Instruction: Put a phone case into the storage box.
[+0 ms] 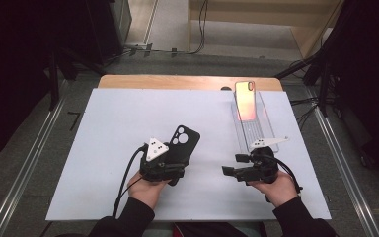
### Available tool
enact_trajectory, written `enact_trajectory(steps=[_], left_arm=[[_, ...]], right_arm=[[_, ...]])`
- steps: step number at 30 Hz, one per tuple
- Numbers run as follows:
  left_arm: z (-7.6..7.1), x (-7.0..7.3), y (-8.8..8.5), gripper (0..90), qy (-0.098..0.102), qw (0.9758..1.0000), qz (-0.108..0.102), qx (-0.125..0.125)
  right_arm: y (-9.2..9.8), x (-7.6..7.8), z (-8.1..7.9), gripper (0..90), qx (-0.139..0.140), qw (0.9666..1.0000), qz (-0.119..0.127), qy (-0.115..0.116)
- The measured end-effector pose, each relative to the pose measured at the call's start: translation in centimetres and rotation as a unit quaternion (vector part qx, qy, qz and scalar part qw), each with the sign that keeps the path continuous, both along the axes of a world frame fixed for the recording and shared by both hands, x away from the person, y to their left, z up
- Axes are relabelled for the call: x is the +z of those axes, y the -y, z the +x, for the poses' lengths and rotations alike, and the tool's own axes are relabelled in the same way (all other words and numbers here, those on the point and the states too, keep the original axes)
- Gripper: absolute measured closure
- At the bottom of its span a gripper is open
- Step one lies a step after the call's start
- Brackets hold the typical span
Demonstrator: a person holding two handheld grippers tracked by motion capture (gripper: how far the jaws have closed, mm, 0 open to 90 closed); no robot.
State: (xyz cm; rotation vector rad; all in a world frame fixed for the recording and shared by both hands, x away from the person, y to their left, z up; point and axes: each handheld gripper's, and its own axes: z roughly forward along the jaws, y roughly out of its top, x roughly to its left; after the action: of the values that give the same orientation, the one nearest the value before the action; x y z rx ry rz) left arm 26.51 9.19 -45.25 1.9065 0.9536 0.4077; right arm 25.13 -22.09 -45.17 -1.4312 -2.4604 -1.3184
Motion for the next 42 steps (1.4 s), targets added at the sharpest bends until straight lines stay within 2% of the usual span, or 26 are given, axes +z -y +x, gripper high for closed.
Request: enact_trajectory(steps=[3,5,10,18,21,27,36,42], left_arm=[[-0.2,-0.1,0.0,15.0,0.018,0.9998,-0.009,0.001],[-0.2,-0.2,0.0,14.9,0.021,0.9996,-0.018,0.000],[-0.4,-0.2,0.2,15.0,0.032,0.9994,-0.012,-0.001],[-0.5,-0.4,0.3,15.0,0.028,0.9995,-0.015,-0.002],[-0.5,-0.4,0.4,15.0,0.026,0.9995,-0.018,-0.003],[-0.6,-0.4,0.6,15.0,0.019,0.9995,-0.023,-0.004],[-0.6,-0.4,0.7,15.0,0.017,0.9995,-0.026,-0.003],[-0.7,-0.4,0.7,15.0,0.017,0.9994,-0.029,-0.002]], right_arm=[[-0.2,0.3,-0.1,18.4,-0.001,1.0000,0.000,0.006],[-0.4,0.4,-0.2,18.4,-0.001,0.9999,-0.001,0.011],[-0.7,0.7,-0.1,18.4,-0.005,0.9999,0.008,0.013],[-1.7,1.3,0.4,18.4,-0.004,0.9998,0.015,0.016],[-2.1,1.7,0.7,18.4,-0.012,0.9995,0.025,0.018],[-2.5,2.5,1.5,18.5,-0.017,0.9978,0.064,0.005],[-3.7,2.9,2.4,19.2,-0.024,0.9955,0.089,-0.021],[-4.4,3.1,3.1,19.7,-0.028,0.9948,0.095,-0.023]])
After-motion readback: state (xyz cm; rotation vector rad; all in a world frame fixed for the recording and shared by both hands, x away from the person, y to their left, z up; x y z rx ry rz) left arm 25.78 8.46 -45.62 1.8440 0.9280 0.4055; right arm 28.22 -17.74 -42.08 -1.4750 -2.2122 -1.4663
